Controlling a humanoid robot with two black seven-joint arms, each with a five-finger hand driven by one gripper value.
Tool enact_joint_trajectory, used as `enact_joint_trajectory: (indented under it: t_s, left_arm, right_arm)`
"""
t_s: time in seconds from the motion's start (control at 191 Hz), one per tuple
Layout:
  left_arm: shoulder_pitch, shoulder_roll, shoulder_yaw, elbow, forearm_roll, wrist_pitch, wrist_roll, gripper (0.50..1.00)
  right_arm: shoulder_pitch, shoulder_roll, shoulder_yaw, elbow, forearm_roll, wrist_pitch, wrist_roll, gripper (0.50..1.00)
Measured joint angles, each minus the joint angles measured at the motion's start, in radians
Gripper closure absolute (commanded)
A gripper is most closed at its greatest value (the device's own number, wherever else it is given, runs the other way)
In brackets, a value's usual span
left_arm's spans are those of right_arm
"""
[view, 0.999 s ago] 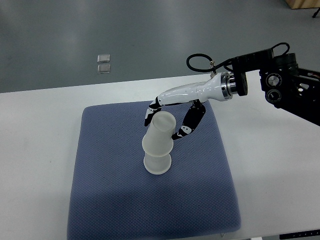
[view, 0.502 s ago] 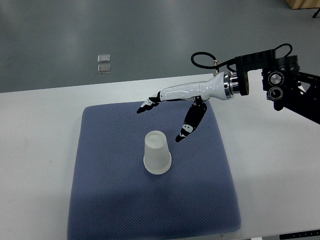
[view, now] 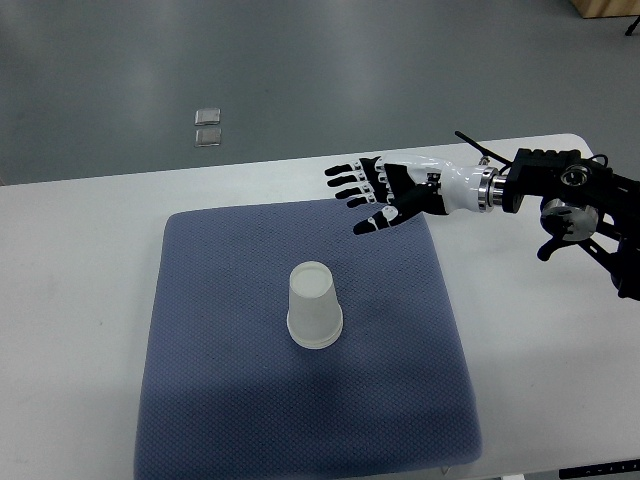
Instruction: Stack paper cups
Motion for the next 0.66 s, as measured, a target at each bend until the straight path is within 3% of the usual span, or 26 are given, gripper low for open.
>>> enact_joint_trajectory:
  t_s: [0.366, 0.659]
  left_arm:
    - [0.000, 0.000, 0.000, 0.000, 0.000, 0.000, 0.000, 0.500]
    - [0.000, 0.000, 0.000, 0.000, 0.000, 0.000, 0.000, 0.500]
  right_arm:
    - [-0.004, 0.123, -0.002, -0.323, 0.424, -0.058, -0.067, 0.583]
    - [-0.005, 0.145, 0.002, -0.375, 0.441, -0.072, -0.051, 0.581]
